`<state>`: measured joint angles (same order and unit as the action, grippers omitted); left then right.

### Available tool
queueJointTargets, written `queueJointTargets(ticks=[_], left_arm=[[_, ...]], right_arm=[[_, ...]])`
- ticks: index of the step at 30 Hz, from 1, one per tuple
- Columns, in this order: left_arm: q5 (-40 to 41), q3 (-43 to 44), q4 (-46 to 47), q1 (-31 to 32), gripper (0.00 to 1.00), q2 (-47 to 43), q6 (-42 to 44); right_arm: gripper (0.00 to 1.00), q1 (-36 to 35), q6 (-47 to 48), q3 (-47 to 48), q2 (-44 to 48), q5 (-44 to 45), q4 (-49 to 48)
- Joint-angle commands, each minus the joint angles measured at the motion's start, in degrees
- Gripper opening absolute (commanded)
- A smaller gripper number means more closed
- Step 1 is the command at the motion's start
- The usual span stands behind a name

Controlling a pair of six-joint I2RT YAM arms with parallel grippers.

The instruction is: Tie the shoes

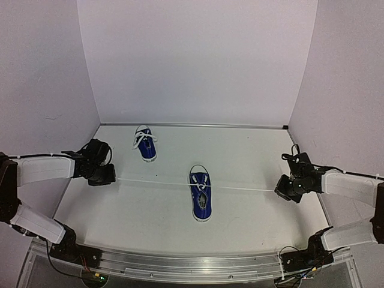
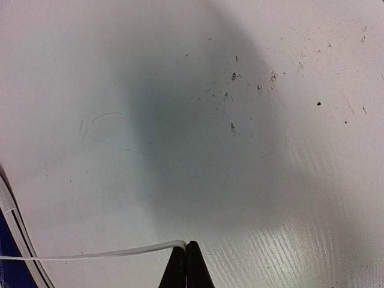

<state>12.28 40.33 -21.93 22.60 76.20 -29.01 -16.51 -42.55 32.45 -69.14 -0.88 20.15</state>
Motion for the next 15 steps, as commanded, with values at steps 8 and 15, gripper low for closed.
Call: queueJointTargets(ticks=[8,15], left_arm=[[-11.0,-2.8,8.7,-0.6,0.00,0.9,6.4],[-8.4,3.1,5.7,6.8,0.00,9.0,10.5]], right_arm=[[0.00,2.4,6.8,-2.1,-4.4,-6.2,-6.0],[0.00,2.3,12.5,1.2,-13.9,-16.6,-13.2]])
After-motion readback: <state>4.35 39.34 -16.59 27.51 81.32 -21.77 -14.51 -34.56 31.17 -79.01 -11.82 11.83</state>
